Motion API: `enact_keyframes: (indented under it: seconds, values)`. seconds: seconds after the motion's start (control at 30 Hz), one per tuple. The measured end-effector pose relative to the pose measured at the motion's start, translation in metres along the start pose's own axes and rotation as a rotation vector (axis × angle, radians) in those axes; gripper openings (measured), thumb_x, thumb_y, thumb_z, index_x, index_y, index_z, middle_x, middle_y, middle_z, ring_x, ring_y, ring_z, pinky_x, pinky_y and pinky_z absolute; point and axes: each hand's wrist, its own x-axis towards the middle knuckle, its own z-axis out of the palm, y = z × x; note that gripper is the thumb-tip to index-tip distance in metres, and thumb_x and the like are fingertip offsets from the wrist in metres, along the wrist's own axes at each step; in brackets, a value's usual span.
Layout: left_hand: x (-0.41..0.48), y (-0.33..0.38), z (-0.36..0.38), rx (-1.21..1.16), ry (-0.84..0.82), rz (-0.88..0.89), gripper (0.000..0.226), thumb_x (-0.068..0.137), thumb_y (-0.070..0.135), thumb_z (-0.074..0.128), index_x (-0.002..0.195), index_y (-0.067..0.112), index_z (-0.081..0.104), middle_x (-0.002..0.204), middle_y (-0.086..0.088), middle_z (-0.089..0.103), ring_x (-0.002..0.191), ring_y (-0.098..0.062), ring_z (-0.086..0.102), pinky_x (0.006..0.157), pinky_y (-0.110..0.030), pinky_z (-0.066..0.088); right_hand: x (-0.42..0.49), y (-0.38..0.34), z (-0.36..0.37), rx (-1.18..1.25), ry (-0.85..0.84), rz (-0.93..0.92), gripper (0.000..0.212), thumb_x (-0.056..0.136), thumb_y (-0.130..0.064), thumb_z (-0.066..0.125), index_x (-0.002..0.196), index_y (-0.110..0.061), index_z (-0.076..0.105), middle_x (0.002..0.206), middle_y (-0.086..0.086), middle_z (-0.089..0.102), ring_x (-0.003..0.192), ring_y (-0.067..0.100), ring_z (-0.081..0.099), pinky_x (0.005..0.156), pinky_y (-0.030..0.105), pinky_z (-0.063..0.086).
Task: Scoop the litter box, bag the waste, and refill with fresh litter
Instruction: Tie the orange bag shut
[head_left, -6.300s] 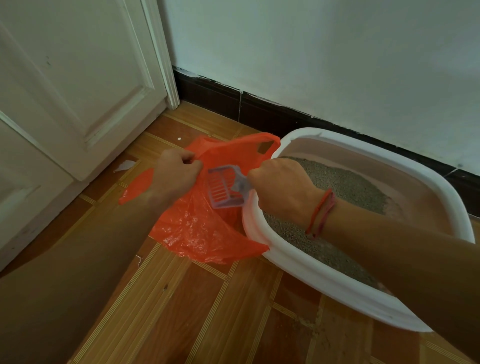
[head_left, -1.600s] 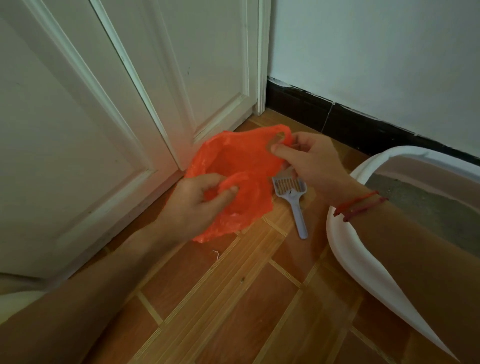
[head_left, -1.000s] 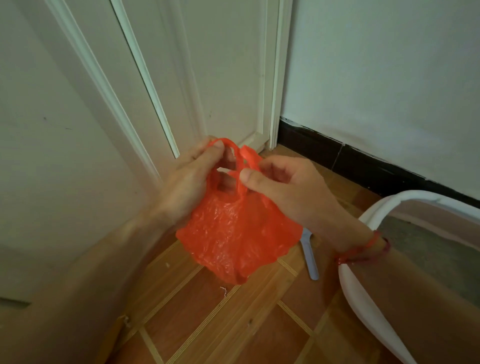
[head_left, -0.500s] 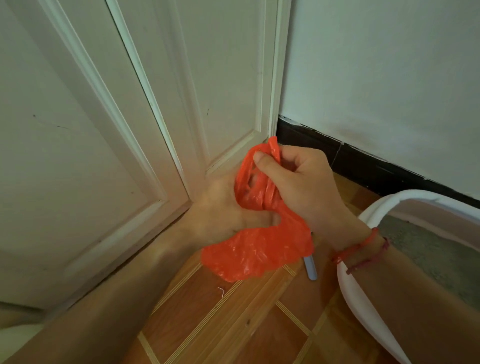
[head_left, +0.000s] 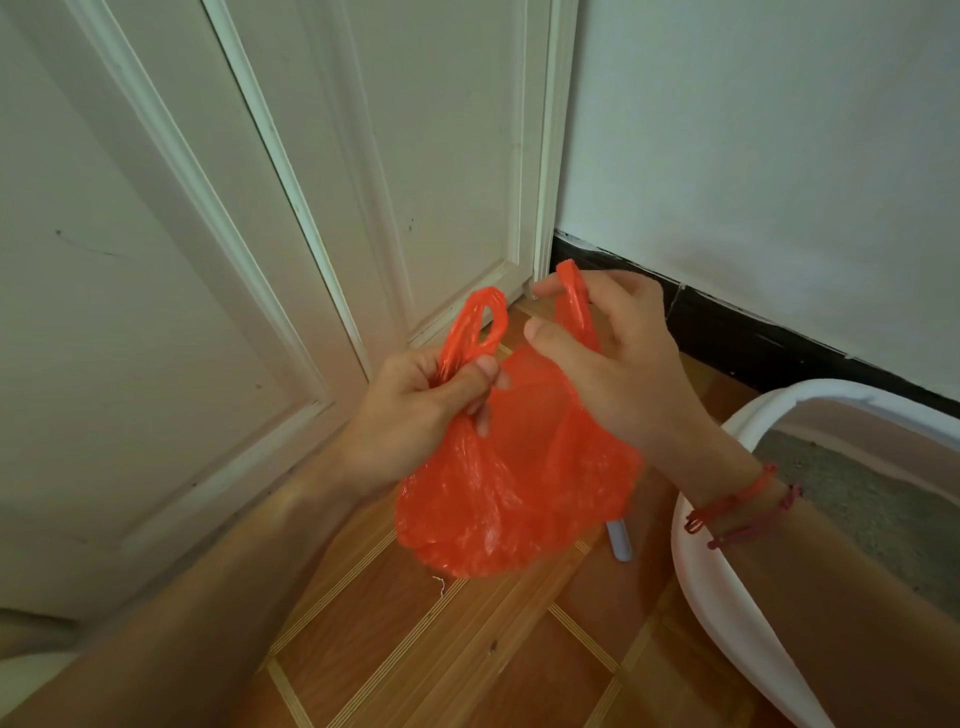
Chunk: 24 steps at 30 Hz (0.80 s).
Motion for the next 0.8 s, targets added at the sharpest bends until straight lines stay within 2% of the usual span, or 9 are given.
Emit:
enact_keyframes:
  seconds: [0.07,0.13,0.27,0.37,0.43,0.5,0.57,0.7,0.8]
  values:
    - [0.002,0.0,0.0,-0.052,0.01,0.001,0.03,0.102,0.019,0.048,0.082,0.007,0.067,0.062,-0.011,0.046,0.06,-0.028,0.052,0.069,-0.042,0.044,0.0,0.0,-0.002,0.088,-0.059,0.001,0.018,0.094,-0.033,0.056,0.106,-0.045,0.063,0.129,-0.013,0.045,0.123,0.0,0.044,0.102,0.023,0.04]
    - [0.003,-0.001,0.0,-0.106,0.01,-0.006,0.031,0.104,0.02,0.045,0.084,0.003,0.062,0.063,-0.007,0.041,0.057,-0.024,0.05,0.069,-0.041,0.042,0.0,0.0,-0.004,0.224,-0.109,0.032,0.023,0.101,-0.029,0.045,0.111,-0.04,0.062,0.114,-0.006,0.062,0.107,0.01,0.06,0.097,0.035,0.049]
    - [0.002,0.001,0.002,-0.21,0.008,-0.028,0.033,0.105,0.024,0.043,0.081,0.005,0.056,0.061,-0.004,0.036,0.052,-0.018,0.043,0.064,-0.037,0.045,0.0,0.002,-0.004,0.301,-0.099,0.016,0.026,0.105,-0.026,0.035,0.118,-0.027,0.058,0.092,0.02,0.064,0.087,0.025,0.068,0.083,0.032,0.053]
    - [0.001,0.002,0.003,-0.202,-0.001,-0.039,0.034,0.103,0.027,0.041,0.078,0.007,0.054,0.06,-0.003,0.033,0.051,-0.017,0.037,0.057,-0.033,0.045,-0.002,0.005,-0.002,0.374,-0.125,0.088,0.029,0.106,-0.03,0.031,0.116,-0.021,0.057,0.065,0.021,0.053,0.046,0.027,0.052,0.051,0.035,0.047]
    - [0.001,0.002,0.004,-0.153,-0.021,-0.044,0.035,0.102,0.03,0.041,0.077,0.009,0.053,0.06,-0.002,0.03,0.051,-0.016,0.034,0.051,-0.029,0.042,-0.002,0.006,0.002,0.267,-0.177,0.125,0.033,0.104,-0.039,0.03,0.11,-0.026,0.061,0.054,0.008,0.047,0.038,0.014,0.039,0.045,0.031,0.036]
    - [0.0,0.003,0.008,-0.089,-0.044,-0.037,0.037,0.102,0.031,0.04,0.076,0.009,0.053,0.059,-0.002,0.029,0.051,-0.017,0.031,0.049,-0.029,0.036,-0.002,0.005,0.006,0.162,-0.259,0.149,0.034,0.098,-0.055,0.033,0.091,-0.042,0.063,0.05,-0.01,0.047,0.04,0.003,0.04,0.05,0.028,0.032]
    - [-0.001,0.005,0.012,-0.02,-0.085,-0.036,0.038,0.104,0.031,0.04,0.076,0.009,0.053,0.059,-0.003,0.029,0.052,-0.018,0.028,0.049,-0.029,0.031,-0.005,0.002,0.01,0.088,-0.319,0.073,0.035,0.089,-0.069,0.037,0.075,-0.043,0.057,0.057,-0.021,0.053,0.051,-0.004,0.049,0.06,0.024,0.035]
    - [-0.002,0.002,0.018,0.091,-0.192,-0.05,0.038,0.106,0.016,0.041,0.068,0.009,0.047,0.056,0.003,0.032,0.049,-0.009,0.029,0.047,-0.019,0.029,-0.012,0.0,0.018,-0.03,-0.356,-0.014,0.05,0.083,-0.076,0.04,0.089,-0.031,0.063,0.081,-0.012,0.068,0.083,0.005,0.066,0.082,0.037,0.054]
    - [-0.002,-0.003,0.018,0.101,-0.253,-0.093,0.039,0.103,0.015,0.045,0.065,0.013,0.051,0.053,0.007,0.038,0.047,-0.008,0.033,0.047,-0.019,0.032,-0.012,-0.001,0.02,-0.057,-0.331,-0.045,0.049,0.096,-0.058,0.036,0.105,-0.022,0.067,0.08,-0.012,0.069,0.079,0.006,0.066,0.078,0.033,0.056]
